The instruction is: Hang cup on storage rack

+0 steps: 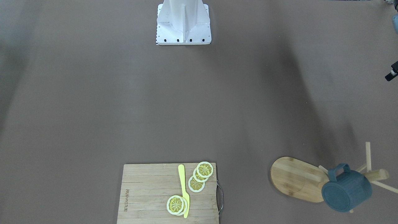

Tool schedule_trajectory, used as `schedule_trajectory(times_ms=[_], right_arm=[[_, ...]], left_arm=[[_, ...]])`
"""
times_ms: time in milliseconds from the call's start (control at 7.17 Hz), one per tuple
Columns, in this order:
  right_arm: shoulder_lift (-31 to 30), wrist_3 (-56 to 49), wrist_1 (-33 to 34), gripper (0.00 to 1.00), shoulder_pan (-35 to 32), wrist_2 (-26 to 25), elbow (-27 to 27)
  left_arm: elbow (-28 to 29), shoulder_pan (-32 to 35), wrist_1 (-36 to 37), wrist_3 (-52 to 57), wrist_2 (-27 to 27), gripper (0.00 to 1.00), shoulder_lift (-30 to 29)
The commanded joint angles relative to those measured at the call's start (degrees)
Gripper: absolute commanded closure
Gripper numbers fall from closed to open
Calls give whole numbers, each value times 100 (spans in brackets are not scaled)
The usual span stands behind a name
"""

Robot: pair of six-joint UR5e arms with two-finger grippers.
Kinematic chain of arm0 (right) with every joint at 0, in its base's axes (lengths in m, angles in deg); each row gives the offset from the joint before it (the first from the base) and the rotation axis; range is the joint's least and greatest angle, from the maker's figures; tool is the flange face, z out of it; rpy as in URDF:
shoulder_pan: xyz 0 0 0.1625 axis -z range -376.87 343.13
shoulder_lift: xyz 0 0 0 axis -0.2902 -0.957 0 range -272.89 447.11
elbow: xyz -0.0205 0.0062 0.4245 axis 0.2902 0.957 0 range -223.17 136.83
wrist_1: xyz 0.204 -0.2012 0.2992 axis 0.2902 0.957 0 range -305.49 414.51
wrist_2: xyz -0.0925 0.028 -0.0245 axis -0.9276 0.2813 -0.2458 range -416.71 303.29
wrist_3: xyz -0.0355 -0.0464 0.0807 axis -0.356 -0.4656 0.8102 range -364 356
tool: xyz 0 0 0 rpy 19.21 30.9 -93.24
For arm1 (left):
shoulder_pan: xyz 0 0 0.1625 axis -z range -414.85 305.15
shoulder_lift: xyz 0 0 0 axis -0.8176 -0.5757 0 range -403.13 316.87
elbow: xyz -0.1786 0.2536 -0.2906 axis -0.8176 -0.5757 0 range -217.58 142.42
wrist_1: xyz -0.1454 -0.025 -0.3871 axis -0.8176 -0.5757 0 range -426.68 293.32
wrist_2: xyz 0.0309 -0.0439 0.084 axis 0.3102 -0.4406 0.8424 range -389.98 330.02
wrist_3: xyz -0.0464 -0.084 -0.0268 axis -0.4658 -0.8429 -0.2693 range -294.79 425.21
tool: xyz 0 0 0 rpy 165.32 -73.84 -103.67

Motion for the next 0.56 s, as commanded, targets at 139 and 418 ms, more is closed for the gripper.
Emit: schedule_trajectory(times_ms=[139, 418], right_arm=[[6, -10, -16, 0, -4, 34, -10], [-12, -10, -16, 0, -4, 35, -10]], left_arm=[[-21, -23, 78, 1059, 776, 1, 182], [-30, 100, 69, 1230, 1365, 1, 498]])
